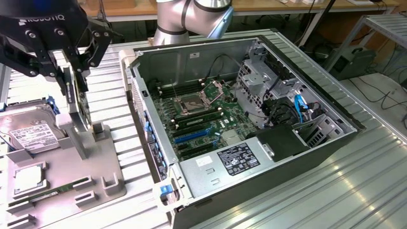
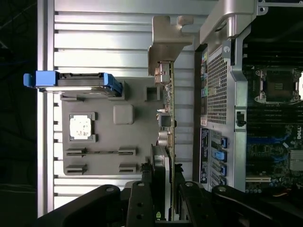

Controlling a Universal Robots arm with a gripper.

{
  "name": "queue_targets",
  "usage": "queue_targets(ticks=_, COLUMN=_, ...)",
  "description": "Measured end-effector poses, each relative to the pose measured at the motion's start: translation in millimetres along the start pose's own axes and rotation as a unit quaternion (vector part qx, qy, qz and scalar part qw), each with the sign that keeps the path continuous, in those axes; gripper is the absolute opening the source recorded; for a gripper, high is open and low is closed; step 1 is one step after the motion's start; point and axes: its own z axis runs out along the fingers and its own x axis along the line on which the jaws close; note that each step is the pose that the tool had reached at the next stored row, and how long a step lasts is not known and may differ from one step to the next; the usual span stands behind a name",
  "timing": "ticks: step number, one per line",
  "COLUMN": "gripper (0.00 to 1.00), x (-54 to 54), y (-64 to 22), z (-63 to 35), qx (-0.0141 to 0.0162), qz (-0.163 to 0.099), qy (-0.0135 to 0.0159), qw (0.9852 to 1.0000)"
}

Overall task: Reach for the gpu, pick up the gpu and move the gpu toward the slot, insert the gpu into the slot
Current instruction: 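Pick up the gpu and move the gpu toward the slot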

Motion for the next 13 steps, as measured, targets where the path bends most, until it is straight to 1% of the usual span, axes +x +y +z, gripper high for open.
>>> queue_targets(ticks=1, gripper=0.27, x=0.0, y=0.5, z=0.0, qx=0.0011, qz=0.000, qy=0.0000, qw=1.0000)
queue_targets(ticks=3, gripper=0.27, x=-3.7, y=1.0, z=0.1, qx=0.0012, qz=0.000, qy=0.0001, qw=1.0000)
queue_targets(ticks=4, gripper=0.27, x=-7.5, y=1.1, z=0.4, qx=0.0012, qz=0.000, qy=0.0000, qw=1.0000)
queue_targets(ticks=5, gripper=0.27, x=-16.8, y=1.0, z=0.9, qx=0.0013, qz=0.000, qy=0.0001, qw=1.0000)
queue_targets(ticks=7, gripper=0.27, x=-25.9, y=0.9, z=1.6, qx=0.0013, qz=0.000, qy=0.0001, qw=1.0000)
queue_targets(ticks=8, gripper=0.27, x=-32.7, y=0.9, z=2.2, qx=0.0013, qz=0.000, qy=0.0001, qw=1.0000)
queue_targets(ticks=13, gripper=0.27, x=-54.4, y=1.0, z=3.4, qx=0.0013, qz=0.000, qy=0.0001, qw=1.0000)
